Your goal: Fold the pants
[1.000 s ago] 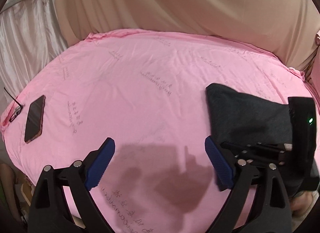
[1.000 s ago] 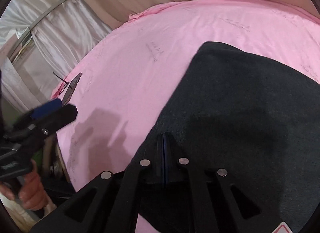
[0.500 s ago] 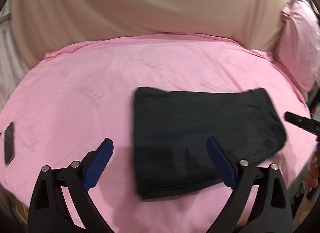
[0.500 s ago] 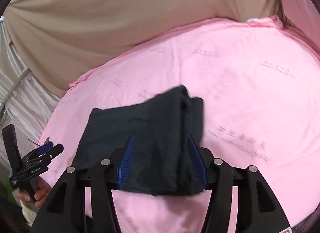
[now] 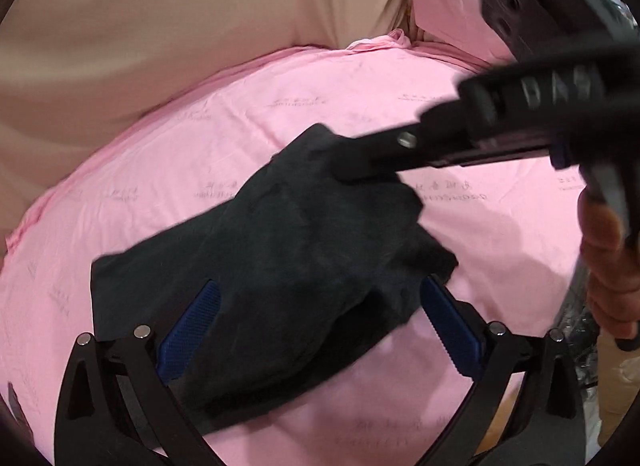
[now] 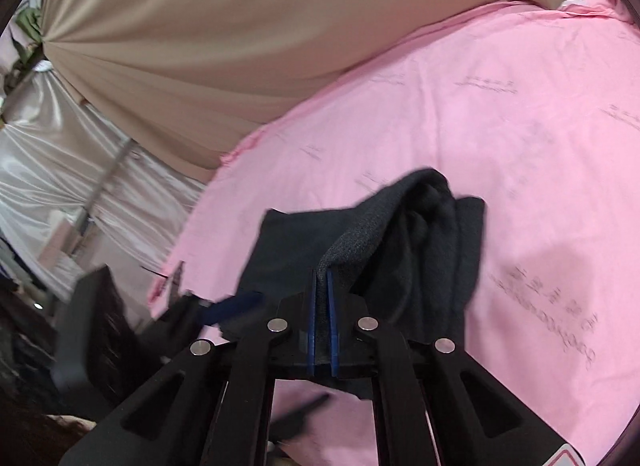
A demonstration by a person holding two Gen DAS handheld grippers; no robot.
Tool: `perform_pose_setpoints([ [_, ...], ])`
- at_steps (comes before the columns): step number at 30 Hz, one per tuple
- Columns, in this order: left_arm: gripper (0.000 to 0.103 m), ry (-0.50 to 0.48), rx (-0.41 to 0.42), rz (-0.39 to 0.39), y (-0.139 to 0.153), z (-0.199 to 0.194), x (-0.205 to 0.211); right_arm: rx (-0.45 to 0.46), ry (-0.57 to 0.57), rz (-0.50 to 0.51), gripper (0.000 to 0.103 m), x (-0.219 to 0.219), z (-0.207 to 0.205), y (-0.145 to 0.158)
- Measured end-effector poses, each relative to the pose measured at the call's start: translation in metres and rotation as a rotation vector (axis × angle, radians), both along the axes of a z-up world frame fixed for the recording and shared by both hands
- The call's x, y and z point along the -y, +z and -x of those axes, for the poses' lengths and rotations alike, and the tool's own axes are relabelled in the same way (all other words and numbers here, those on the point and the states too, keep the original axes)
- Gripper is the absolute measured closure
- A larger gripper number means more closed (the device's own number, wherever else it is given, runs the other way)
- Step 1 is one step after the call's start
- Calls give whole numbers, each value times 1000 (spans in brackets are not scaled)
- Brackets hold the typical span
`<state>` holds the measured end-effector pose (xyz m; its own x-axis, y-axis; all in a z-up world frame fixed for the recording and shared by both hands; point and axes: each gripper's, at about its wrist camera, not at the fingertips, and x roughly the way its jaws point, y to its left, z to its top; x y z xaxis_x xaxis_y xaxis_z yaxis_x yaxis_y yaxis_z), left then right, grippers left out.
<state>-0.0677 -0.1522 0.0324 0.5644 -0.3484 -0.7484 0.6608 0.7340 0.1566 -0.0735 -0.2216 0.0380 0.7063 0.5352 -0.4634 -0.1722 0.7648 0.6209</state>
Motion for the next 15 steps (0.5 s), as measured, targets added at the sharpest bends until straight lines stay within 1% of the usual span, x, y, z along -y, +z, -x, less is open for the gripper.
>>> perform_pose_setpoints([
  [1, 14, 3, 9, -11, 1, -4, 2, 2, 17, -31, 98, 1, -4, 2],
  [2, 30, 6, 15, -16, 0, -9, 6, 5, 31, -56, 98, 3, -6, 4],
  [3, 67, 22, -9, -20, 1, -19, 8, 6, 45, -76, 97, 6, -9, 4],
  [4, 82, 40, -54, 1, 3, -30, 6, 8, 42, -78, 93, 9, -9, 5],
  [5, 88, 54, -112, 57, 9, -43, -2, 19, 23, -75, 92, 14, -6, 5],
  [6, 93, 68, -135, 91, 16, -51, -9, 37, -5, -68, 91, 22, 0, 6],
  [8, 93, 94, -136, 148, 34, -63, -24, 44, -55, -26, 86, 34, 13, 3],
  [9, 93, 102, -129, 176, 45, -68, -32, 38, -82, 17, 80, 38, 19, 0],
  [10, 93, 103, -125, 192, 52, -71, -36, 26, -95, 75, 80, 37, 21, -3],
  [11, 93, 107, -123, 213, 61, -74, -41, 9, -85, 117, 80, 33, 18, -8],
  [12, 93, 108, -123, 223, 65, -75, -43, -7, -64, 138, 80, 27, 15, -13],
  [15, 93, 110, -132, 236, 71, -78, -44, -46, -14, 197, 79, 7, -5, -27],
])
